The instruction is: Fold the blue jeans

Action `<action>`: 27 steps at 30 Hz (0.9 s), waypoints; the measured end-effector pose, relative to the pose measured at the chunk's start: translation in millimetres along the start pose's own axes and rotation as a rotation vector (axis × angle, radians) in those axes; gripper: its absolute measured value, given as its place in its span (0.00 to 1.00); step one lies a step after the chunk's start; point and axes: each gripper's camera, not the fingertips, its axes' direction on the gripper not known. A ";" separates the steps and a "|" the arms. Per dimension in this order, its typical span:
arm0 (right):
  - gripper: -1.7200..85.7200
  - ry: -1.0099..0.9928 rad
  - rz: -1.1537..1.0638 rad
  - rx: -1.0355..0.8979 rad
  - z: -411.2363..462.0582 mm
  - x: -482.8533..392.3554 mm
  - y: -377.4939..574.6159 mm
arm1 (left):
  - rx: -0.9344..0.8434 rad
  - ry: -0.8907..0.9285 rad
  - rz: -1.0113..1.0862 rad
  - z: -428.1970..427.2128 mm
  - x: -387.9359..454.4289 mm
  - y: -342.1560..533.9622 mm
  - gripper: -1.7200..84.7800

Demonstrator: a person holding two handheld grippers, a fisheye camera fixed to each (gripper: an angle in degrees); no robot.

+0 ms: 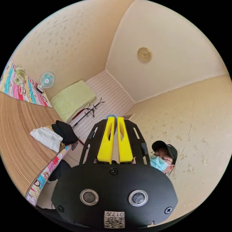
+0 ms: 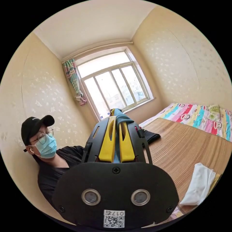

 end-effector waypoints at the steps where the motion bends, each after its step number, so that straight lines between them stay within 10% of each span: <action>1: 0.03 -0.102 0.010 -0.006 3.2 3.8 -0.6 | -0.001 0.021 -0.008 2.6 -4.0 1.7 0.01; 19: 0.07 -0.579 0.466 -0.053 72.1 113.5 67.3 | -0.254 0.060 0.140 81.7 50.5 33.3 0.01; 27: 0.04 -0.679 0.266 0.029 88.9 65.3 39.7 | -0.234 0.111 0.136 48.2 68.0 38.2 0.01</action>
